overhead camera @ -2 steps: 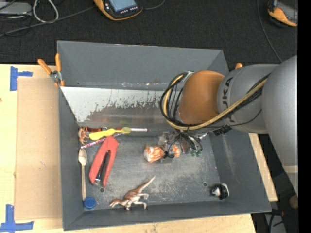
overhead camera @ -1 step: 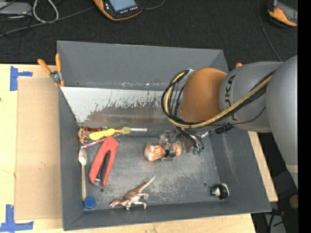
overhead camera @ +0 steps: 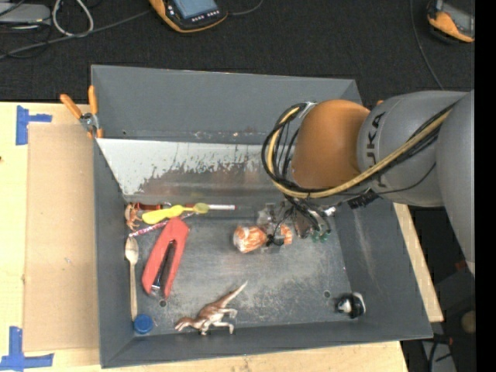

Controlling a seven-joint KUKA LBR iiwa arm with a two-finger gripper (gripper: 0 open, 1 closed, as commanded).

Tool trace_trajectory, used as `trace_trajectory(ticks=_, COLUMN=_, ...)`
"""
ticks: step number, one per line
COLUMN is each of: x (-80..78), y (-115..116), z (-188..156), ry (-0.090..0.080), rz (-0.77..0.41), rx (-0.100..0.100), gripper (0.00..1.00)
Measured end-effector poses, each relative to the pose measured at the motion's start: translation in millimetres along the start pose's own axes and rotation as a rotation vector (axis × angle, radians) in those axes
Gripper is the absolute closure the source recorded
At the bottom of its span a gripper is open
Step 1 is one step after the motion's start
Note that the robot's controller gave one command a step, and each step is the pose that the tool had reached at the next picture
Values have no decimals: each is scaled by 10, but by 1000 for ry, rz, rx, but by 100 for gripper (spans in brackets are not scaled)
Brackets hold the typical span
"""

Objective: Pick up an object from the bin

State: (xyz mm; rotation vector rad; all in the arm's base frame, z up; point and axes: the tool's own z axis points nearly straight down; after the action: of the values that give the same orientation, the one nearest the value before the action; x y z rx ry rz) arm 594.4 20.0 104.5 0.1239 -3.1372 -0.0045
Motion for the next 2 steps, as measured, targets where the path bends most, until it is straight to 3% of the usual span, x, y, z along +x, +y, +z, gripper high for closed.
trace_trajectory(ticks=1, x=-3, y=5, z=-195, ry=-1, rz=-1, rx=0, gripper=100)
trace_trajectory(ticks=2, x=7, y=9, z=-681, ry=3, rz=-2, rx=-1, gripper=100)
